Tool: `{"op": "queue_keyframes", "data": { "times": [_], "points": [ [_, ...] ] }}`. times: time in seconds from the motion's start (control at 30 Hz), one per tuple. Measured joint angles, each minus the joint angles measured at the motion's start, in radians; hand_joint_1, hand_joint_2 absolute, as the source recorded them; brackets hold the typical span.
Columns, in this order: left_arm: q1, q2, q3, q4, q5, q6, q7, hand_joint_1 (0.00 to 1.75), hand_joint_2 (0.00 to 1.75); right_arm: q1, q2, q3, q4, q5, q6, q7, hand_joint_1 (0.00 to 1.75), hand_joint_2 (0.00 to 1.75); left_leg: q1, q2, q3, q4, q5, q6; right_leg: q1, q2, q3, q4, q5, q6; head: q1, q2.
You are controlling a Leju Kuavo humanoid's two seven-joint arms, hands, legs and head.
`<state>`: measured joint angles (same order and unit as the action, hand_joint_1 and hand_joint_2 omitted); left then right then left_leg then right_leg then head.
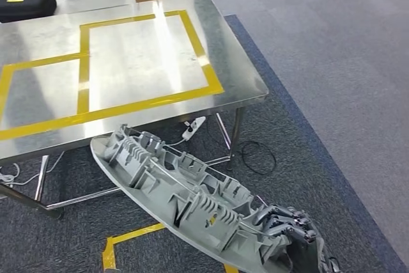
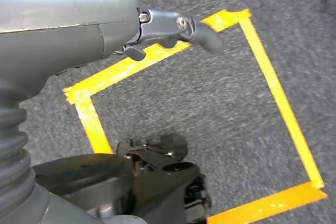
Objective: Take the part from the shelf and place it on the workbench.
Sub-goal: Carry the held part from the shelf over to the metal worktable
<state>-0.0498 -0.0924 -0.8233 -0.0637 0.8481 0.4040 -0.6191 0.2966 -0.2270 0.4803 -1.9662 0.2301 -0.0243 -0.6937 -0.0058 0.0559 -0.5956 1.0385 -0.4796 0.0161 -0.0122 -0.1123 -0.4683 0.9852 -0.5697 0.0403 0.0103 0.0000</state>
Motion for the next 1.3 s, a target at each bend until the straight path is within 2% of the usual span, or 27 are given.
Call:
{"op": "queue_keyframes", "data": {
  "times": [0.03, 0.1, 0.17, 0.2, 0.23, 0.27, 0.3, 0.37, 0.4, 0.43, 0.47, 0.53, 0.6, 0.63, 0.7, 0.73, 0.77, 0.8, 0.87, 0.9, 0.97, 1.07, 1.1, 1.17, 1.23, 1.27, 1.3],
  "points": [
    [0.002, 0.000, -0.003, 0.000, 0.002, 0.001, 0.000, 0.00, 1.75, -0.001, -0.001, 0.000, -0.001, 0.002, 0.000, 0.000, 1.75, 1.75, 0.002, -0.011, 0.001, -0.001, 0.000, 0.006, -0.001, -0.005, 0.004, -0.002, -0.004, 0.004, 0.003, 0.000],
    [0.004, 0.000, -0.010, 0.000, 0.005, 0.004, 0.000, 0.00, 1.75, -0.002, -0.005, 0.000, -0.004, 0.006, 0.000, 0.000, 1.75, 1.75, 0.007, -0.032, 0.006, -0.007, 0.002, 0.017, -0.004, 0.029, -0.002, 0.029, -0.029, 0.011, 0.007, 0.000],
    [0.001, 0.000, -0.015, 0.000, 0.007, 0.006, 0.000, 0.00, 1.75, -0.002, -0.009, 0.001, -0.004, 0.010, 0.000, 0.000, 1.75, 1.75, 0.009, -0.053, 0.010, -0.009, 0.002, 0.025, -0.006, 0.087, -0.064, 0.147, -0.082, 0.014, 0.013, 0.000],
    [0.000, -0.001, -0.017, 0.000, 0.008, 0.006, 0.000, 0.00, 1.75, -0.001, -0.010, 0.002, -0.004, 0.010, 0.000, 0.000, 1.75, 1.75, 0.009, -0.066, 0.010, -0.009, 0.000, 0.028, -0.006, 0.101, -0.109, 0.222, -0.105, 0.014, 0.015, 0.000],
    [-0.001, -0.001, -0.018, 0.000, 0.008, 0.006, 0.000, 0.00, 1.75, 0.000, -0.011, 0.002, -0.004, 0.011, 0.000, 0.000, 1.75, 1.75, 0.008, -0.078, 0.011, -0.009, -0.001, 0.029, -0.006, 0.107, -0.148, 0.278, -0.113, 0.013, 0.015, 0.000],
    [-0.001, -0.001, -0.019, 0.000, 0.009, 0.005, 0.000, 0.00, 1.75, 0.000, -0.012, 0.002, -0.004, 0.012, 0.000, 0.000, 1.75, 1.75, 0.007, -0.091, 0.014, -0.009, -0.003, 0.030, -0.006, 0.110, -0.174, 0.301, -0.102, 0.012, 0.015, 0.000],
    [-0.001, -0.001, -0.020, 0.000, 0.010, 0.004, 0.000, 0.00, 1.75, 0.001, -0.014, 0.002, -0.004, 0.012, -0.001, 0.001, 1.75, 1.75, 0.007, -0.105, 0.018, -0.008, -0.005, 0.030, -0.006, 0.112, -0.180, 0.281, -0.067, 0.010, 0.015, 0.000],
    [-0.001, -0.002, -0.023, 0.000, 0.010, -0.001, 0.000, 0.00, 1.75, 0.001, -0.015, 0.003, -0.004, 0.011, -0.002, 0.001, 1.75, 1.75, 0.007, -0.131, 0.027, -0.008, -0.011, 0.026, -0.008, 0.138, -0.147, 0.160, 0.025, 0.004, 0.015, 0.000],
    [-0.002, -0.002, -0.024, 0.000, 0.010, -0.005, 0.000, 0.00, 1.75, 0.002, -0.016, 0.003, -0.004, 0.008, -0.003, 0.001, 1.75, 1.75, 0.007, -0.143, 0.028, -0.005, -0.014, 0.022, -0.009, 0.159, -0.126, 0.100, 0.055, 0.002, 0.014, 0.000],
    [-0.002, -0.002, -0.026, 0.000, 0.009, -0.009, 0.000, 0.00, 1.75, 0.001, -0.016, 0.003, -0.005, 0.005, -0.005, 0.000, 1.75, 1.75, 0.008, -0.153, 0.025, -0.003, -0.016, 0.017, -0.010, 0.176, -0.111, 0.062, 0.065, -0.001, 0.013, 0.000],
    [-0.002, -0.002, -0.029, 0.000, 0.009, -0.013, 0.000, 0.00, 1.75, 0.001, -0.016, 0.002, -0.007, 0.000, -0.007, 0.000, 1.75, 1.75, 0.010, -0.161, 0.020, -0.002, -0.015, 0.012, -0.010, 0.188, -0.104, 0.047, 0.061, -0.003, 0.012, 0.000],
    [0.002, -0.001, -0.036, 0.000, 0.008, -0.021, 0.000, 0.00, 1.75, 0.000, -0.016, 0.000, -0.009, -0.006, -0.010, 0.000, 1.75, 1.75, 0.014, -0.173, 0.014, -0.004, -0.014, -0.002, -0.009, 0.181, -0.096, 0.037, 0.058, -0.011, 0.011, 0.000],
    [0.005, -0.001, -0.041, 0.000, 0.008, -0.025, 0.000, 0.00, 1.75, 0.000, -0.016, -0.002, -0.010, -0.010, -0.011, 0.000, 1.75, 1.75, 0.012, -0.148, 0.005, 0.018, -0.029, -0.014, -0.012, 0.167, -0.089, 0.029, 0.059, -0.022, 0.006, 0.000],
    [0.004, 0.000, -0.041, 0.000, 0.008, -0.027, 0.000, 0.00, 1.75, 0.000, -0.015, -0.003, -0.011, -0.012, -0.011, 0.000, 1.75, 1.75, 0.011, -0.124, -0.011, 0.057, -0.050, -0.019, -0.014, 0.158, -0.084, 0.026, 0.058, -0.027, 0.002, 0.000],
    [0.000, 0.000, -0.043, 0.000, 0.010, -0.029, 0.000, 0.00, 1.75, 0.001, -0.015, -0.005, -0.012, -0.017, -0.008, 0.000, 1.75, 1.75, 0.012, -0.080, -0.072, 0.181, -0.106, -0.027, -0.011, 0.140, -0.077, 0.025, 0.050, -0.035, -0.005, 0.000],
    [0.000, 0.000, -0.045, 0.000, 0.011, -0.031, 0.000, 0.00, 1.75, 0.001, -0.015, -0.005, -0.012, -0.019, -0.004, 0.000, 1.75, 1.75, 0.013, -0.072, -0.100, 0.236, -0.123, -0.029, -0.010, 0.133, -0.074, 0.025, 0.047, -0.036, -0.005, 0.000],
    [0.000, 0.000, -0.046, 0.000, 0.012, -0.032, 0.000, 0.00, 1.75, 0.002, -0.015, -0.006, -0.012, -0.020, 0.000, 0.000, 1.75, 1.75, 0.013, -0.069, -0.115, 0.264, -0.122, -0.029, -0.009, 0.128, -0.070, 0.025, 0.043, -0.037, -0.005, 0.000],
    [0.002, 0.000, -0.047, 0.000, 0.013, -0.033, 0.000, 0.00, 1.75, 0.002, -0.015, -0.007, -0.012, -0.021, 0.003, 0.000, 1.75, 1.75, 0.013, -0.068, -0.112, 0.253, -0.103, -0.027, -0.008, 0.123, -0.065, 0.025, 0.039, -0.036, -0.006, 0.000],
    [0.003, 0.000, -0.049, 0.000, 0.015, -0.034, 0.000, 0.00, 1.75, 0.002, -0.015, -0.009, -0.012, -0.022, 0.010, 0.000, 1.75, 1.75, 0.010, -0.068, -0.057, 0.137, -0.031, -0.015, -0.005, 0.117, -0.051, 0.025, 0.030, -0.034, -0.005, 0.000],
    [0.003, 0.001, -0.049, 0.000, 0.016, -0.034, 0.000, 0.00, 1.75, 0.002, -0.015, -0.010, -0.012, -0.022, 0.012, 0.000, 1.75, 1.75, 0.007, -0.067, -0.025, 0.074, -0.009, -0.007, -0.003, 0.115, -0.047, 0.024, 0.025, -0.030, -0.005, 0.000],
    [0.001, 0.002, -0.052, 0.000, 0.020, -0.033, 0.000, 0.00, 1.75, 0.002, -0.014, -0.011, -0.012, -0.021, 0.014, 0.000, 1.75, 1.75, 0.000, -0.064, 0.012, 0.001, -0.005, 0.007, -0.002, 0.112, -0.040, 0.021, 0.019, -0.019, -0.004, 0.000],
    [0.004, 0.003, -0.059, 0.000, 0.022, -0.031, 0.000, 0.00, 1.75, 0.002, -0.014, -0.013, -0.014, -0.020, 0.015, 0.000, 1.75, 1.75, 0.001, -0.065, 0.034, -0.026, -0.016, 0.020, -0.003, 0.110, -0.023, 0.025, 0.023, 0.003, -0.004, 0.000],
    [0.005, 0.003, -0.061, 0.000, 0.022, -0.031, 0.000, 0.00, 1.75, 0.002, -0.014, -0.014, -0.014, -0.020, 0.016, 0.001, 1.75, 1.75, 0.003, -0.066, 0.045, -0.032, -0.017, 0.025, -0.004, 0.110, -0.030, 0.041, 0.015, 0.009, -0.002, 0.000],
    [0.005, 0.003, -0.064, 0.000, 0.022, -0.030, 0.000, 0.00, 1.75, 0.001, -0.014, -0.016, -0.015, -0.020, 0.018, 0.000, 1.75, 1.75, 0.007, -0.066, 0.061, -0.039, -0.021, 0.031, -0.005, 0.111, -0.080, 0.127, -0.029, 0.016, 0.003, 0.000],
    [0.004, 0.001, -0.066, 0.000, 0.023, -0.030, 0.000, 0.00, 1.75, 0.003, -0.014, -0.017, -0.016, -0.021, 0.020, 0.000, 1.75, 1.75, 0.006, -0.066, 0.070, -0.039, -0.032, 0.034, -0.006, 0.111, -0.165, 0.252, -0.074, 0.021, 0.007, 0.000],
    [0.005, 0.000, -0.066, 0.000, 0.025, -0.031, 0.000, 0.00, 1.75, 0.004, -0.014, -0.019, -0.016, -0.021, 0.021, 0.000, 1.75, 1.75, 0.006, -0.066, 0.077, -0.039, -0.039, 0.033, -0.006, 0.111, -0.199, 0.289, -0.076, 0.022, 0.007, 0.000],
    [0.006, 0.000, -0.066, 0.000, 0.028, -0.031, 0.000, 0.00, 1.75, 0.005, -0.014, -0.021, -0.016, -0.021, 0.023, 0.000, 1.75, 1.75, 0.006, -0.066, 0.087, -0.039, -0.047, 0.032, -0.007, 0.111, -0.215, 0.290, -0.056, 0.022, 0.007, 0.000]
  ]
}}
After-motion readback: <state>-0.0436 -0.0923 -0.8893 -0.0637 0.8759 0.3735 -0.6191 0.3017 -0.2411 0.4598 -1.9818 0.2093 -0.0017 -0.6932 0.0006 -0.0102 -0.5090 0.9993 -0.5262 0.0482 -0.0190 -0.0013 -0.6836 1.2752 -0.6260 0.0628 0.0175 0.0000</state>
